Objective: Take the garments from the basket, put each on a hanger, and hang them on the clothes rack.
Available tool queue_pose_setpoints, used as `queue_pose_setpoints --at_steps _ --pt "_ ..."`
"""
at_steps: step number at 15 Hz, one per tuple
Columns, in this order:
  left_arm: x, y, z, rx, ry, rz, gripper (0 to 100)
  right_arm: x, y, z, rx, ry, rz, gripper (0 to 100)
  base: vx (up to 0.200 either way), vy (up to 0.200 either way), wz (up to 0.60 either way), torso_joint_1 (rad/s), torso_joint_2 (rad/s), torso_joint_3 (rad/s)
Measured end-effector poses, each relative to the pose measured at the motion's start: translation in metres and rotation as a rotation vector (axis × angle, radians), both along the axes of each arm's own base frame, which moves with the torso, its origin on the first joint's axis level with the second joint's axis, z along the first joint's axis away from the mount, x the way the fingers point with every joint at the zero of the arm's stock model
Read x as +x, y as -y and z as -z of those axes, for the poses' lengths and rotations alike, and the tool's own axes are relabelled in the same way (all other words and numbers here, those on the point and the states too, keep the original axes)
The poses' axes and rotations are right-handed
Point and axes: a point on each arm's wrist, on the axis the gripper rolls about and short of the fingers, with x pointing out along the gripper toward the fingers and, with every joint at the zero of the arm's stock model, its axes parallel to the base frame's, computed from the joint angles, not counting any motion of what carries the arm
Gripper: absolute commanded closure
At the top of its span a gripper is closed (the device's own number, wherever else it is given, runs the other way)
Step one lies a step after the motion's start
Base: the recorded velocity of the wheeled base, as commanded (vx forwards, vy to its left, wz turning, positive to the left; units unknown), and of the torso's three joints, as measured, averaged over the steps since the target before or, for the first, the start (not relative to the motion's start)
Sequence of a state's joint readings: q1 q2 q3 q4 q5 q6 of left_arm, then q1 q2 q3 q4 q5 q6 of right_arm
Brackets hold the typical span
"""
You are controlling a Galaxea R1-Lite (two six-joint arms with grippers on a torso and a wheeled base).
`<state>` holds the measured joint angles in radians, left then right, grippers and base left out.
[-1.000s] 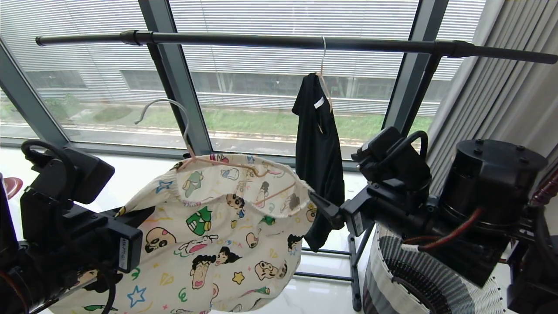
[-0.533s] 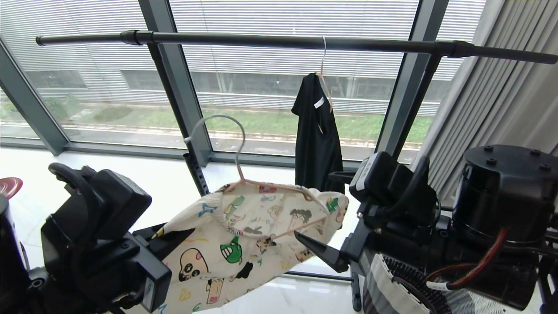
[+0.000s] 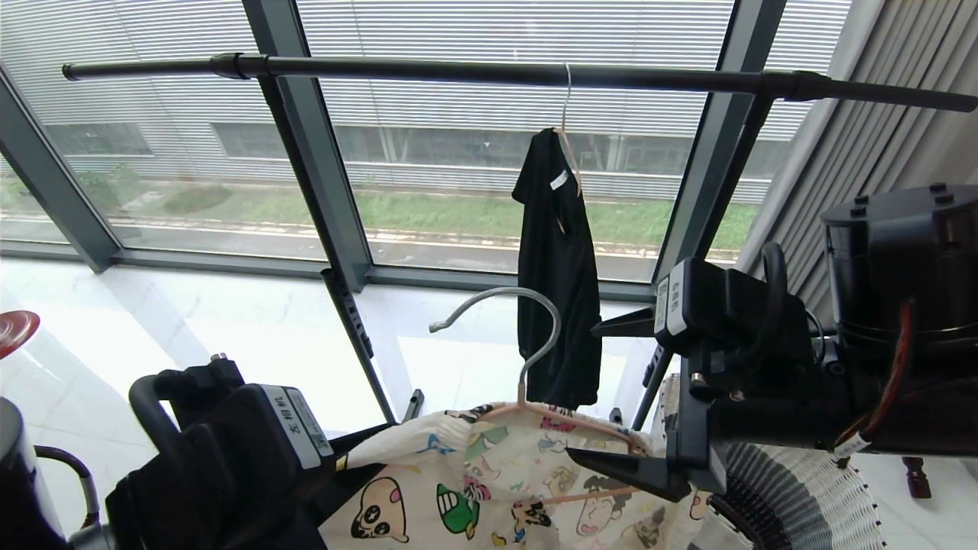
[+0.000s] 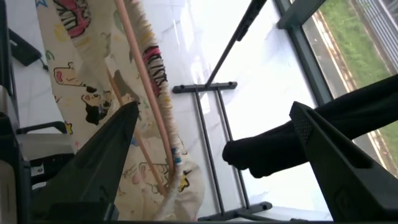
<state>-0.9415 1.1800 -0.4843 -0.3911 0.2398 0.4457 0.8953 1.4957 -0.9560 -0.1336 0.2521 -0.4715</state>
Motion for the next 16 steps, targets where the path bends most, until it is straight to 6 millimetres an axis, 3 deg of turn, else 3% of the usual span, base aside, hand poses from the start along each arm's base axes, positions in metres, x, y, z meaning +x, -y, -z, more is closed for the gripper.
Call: queue_pose_setpoints --at_steps 9,10,16 --pt "-0.007 0.008 -0.004 -0.032 0.025 0.06 100 -0.003 0.002 0.014 -0.072 -0.109 -0.069 0 0.0 0.0 0.0 0.0 0.0 0.0" --pt "-0.007 0.009 -0.005 -0.034 0.027 0.064 100 -0.003 0.002 0.017 -0.079 -0.117 -0.068 100 0.0 0.0 0.0 0.0 0.0 0.0" --pt "-0.008 0.01 -0.008 -0.044 0.033 0.069 100 0.001 0.005 0.018 -0.066 -0.1 -0.042 100 0.0 0.0 0.0 0.0 0.0 0.0"
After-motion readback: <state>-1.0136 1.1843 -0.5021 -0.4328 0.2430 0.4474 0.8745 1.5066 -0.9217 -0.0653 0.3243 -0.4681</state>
